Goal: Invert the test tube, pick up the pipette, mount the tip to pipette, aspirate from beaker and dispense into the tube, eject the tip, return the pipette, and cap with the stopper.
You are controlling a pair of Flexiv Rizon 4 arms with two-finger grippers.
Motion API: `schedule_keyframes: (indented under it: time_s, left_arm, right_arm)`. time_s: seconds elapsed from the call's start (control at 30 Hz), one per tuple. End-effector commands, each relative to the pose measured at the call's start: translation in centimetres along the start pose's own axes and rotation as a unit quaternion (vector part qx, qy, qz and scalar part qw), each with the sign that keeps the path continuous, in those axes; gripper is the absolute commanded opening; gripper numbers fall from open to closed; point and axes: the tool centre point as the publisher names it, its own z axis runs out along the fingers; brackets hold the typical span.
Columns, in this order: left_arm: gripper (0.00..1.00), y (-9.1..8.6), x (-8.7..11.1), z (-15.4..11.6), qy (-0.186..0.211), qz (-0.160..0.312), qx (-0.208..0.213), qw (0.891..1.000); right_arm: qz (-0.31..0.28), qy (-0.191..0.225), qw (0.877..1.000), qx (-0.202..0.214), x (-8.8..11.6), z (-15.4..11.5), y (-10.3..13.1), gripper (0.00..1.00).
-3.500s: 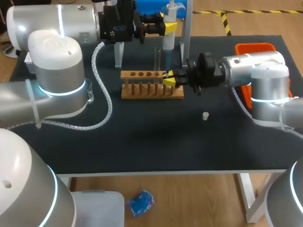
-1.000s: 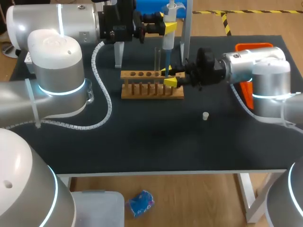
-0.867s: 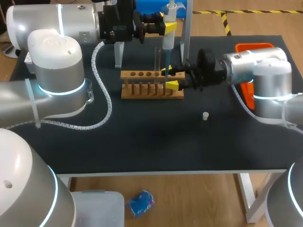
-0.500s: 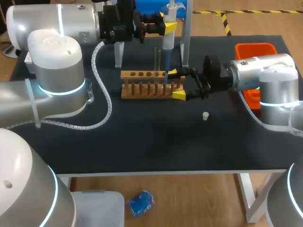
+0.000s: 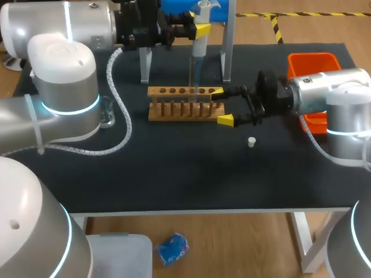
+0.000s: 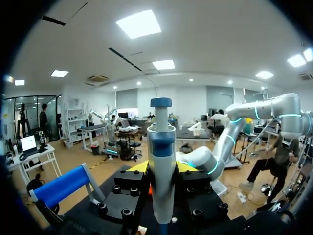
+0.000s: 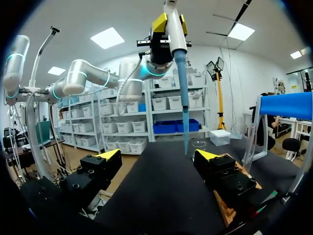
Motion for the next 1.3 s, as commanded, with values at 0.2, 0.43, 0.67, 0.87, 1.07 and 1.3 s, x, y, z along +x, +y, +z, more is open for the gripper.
schedule_keyframes:
  time_s: [0.2,0.43,0.67,0.87,1.07,1.3]
  left_arm:
    - [0.0,-0.6,-0.3,-6.0,-0.01,0.004,0.007,1.0]
    - [0.0,-0.6,-0.3,-6.0,-0.01,0.004,0.007,1.0]
    - [0.0,-0.6,-0.3,-6.0,-0.01,0.004,0.007,1.0]
    - [0.0,-0.5,-0.8,-7.1,-0.002,0.003,0.015,1.0]
    - [0.0,-0.3,-2.2,-10.0,-0.008,0.009,0.016,1.0]
    - [0.0,0.0,-4.1,-13.5,-0.027,0.03,0.019,0.999]
  right_arm:
    - [0.0,-0.001,1.0,0.002,0.1,0.0,0.1,1.0]
    - [0.0,-0.001,1.0,0.002,0.1,0.0,0.1,1.0]
    - [0.0,-0.001,1.0,0.002,0.1,0.0,0.1,1.0]
    - [0.0,-0.013,0.999,0.047,0.5,1.4,0.7,1.0]
    - [-0.011,-0.056,0.993,0.105,0.8,4.0,1.0,1.0]
    - [-0.003,-0.094,0.989,0.116,1.1,7.2,-0.2,1.0]
